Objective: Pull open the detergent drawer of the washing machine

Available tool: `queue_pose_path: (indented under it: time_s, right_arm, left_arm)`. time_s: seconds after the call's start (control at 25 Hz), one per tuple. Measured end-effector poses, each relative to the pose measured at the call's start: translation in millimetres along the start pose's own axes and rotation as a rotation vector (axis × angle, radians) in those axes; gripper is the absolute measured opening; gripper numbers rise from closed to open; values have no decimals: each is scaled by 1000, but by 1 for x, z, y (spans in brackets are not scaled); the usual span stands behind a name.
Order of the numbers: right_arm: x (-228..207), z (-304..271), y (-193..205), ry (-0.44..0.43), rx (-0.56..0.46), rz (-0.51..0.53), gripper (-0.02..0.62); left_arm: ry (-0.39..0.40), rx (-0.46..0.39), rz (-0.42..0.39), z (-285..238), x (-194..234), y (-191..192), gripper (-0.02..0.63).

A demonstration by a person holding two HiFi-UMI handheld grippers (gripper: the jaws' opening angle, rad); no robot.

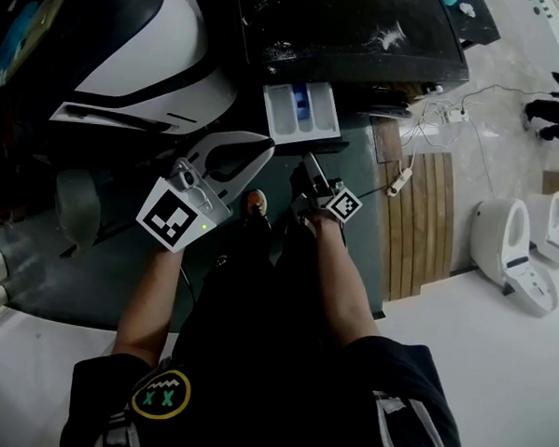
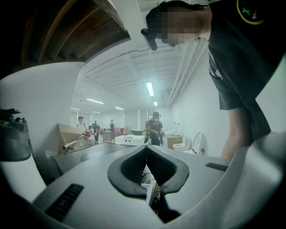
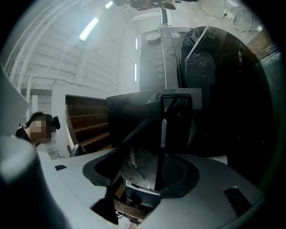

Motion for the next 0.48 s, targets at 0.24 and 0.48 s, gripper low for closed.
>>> queue_pose_path:
  time_s: [0.24,0.48]
  right_arm:
    - [-7,6,8,69,70,3,316]
    - [32,18,9,61,193,125,290]
  left_arm:
    - [-10,-5,1,2,2,-3,20]
    - [-9,-13,-12,3,3,-6,20]
Point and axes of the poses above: the fingertips, and each gripper's own axes: z backward along the fingers, x to its left, y out of its underside, the point moved 3 cm from there along z, backward along the fingers, and after that the axes turned 7 degrees about x, right-handed, at the moved point
